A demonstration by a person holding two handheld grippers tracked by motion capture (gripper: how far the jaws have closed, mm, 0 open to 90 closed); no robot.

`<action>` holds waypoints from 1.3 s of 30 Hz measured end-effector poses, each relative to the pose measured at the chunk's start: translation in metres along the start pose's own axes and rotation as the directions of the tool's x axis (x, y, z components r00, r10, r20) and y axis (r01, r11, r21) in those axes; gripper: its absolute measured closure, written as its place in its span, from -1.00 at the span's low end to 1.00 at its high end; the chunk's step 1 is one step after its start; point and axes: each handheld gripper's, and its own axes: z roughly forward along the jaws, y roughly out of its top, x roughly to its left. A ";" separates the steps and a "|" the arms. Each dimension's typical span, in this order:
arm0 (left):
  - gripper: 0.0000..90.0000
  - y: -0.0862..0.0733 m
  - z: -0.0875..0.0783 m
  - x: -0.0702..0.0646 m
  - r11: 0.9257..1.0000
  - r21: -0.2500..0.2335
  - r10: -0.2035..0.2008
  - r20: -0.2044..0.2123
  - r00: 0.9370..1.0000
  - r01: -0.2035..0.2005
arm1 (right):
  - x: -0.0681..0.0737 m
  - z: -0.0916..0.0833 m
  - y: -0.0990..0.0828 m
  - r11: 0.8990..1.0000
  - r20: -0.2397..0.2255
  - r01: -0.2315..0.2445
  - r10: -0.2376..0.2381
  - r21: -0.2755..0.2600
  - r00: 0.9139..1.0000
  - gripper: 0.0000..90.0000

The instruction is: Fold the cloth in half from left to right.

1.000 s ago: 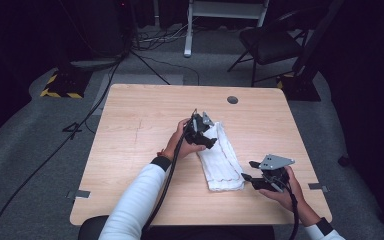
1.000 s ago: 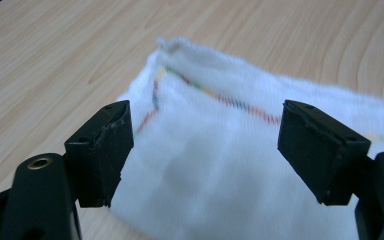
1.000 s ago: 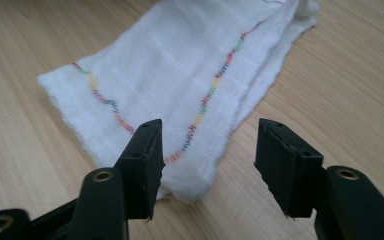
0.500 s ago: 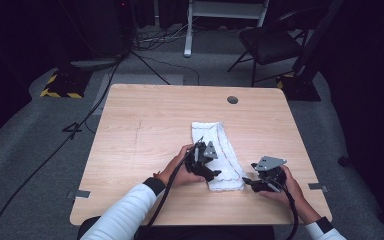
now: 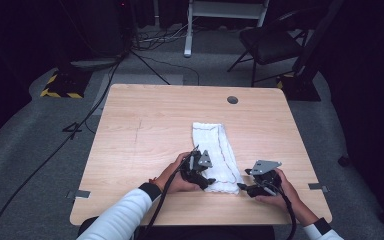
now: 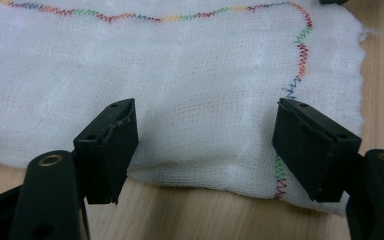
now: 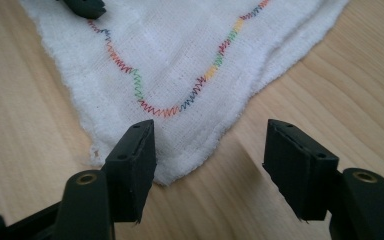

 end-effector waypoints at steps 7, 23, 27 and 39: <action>-0.40 -0.020 -0.015 -0.002 0.999 -0.023 -0.038 0.011 0.999 0.038 | 0.012 0.005 0.007 1.000 -0.046 0.016 -0.015 0.007 0.999 -0.25; -0.52 -0.015 -0.055 0.032 0.990 -0.067 -0.132 -0.112 0.985 0.125 | -0.027 -0.011 0.036 0.993 0.041 -0.005 0.010 -0.117 0.999 -0.18; -0.55 -0.009 -0.057 0.061 0.977 -0.093 -0.205 -0.162 0.965 0.191 | -0.053 -0.004 0.056 0.994 0.088 -0.012 0.021 -0.107 0.996 -0.15; -0.47 0.013 -0.030 0.117 0.962 -0.089 -0.272 -0.266 0.925 0.257 | -0.093 0.039 0.104 0.992 0.103 -0.088 0.097 -0.092 0.990 -0.11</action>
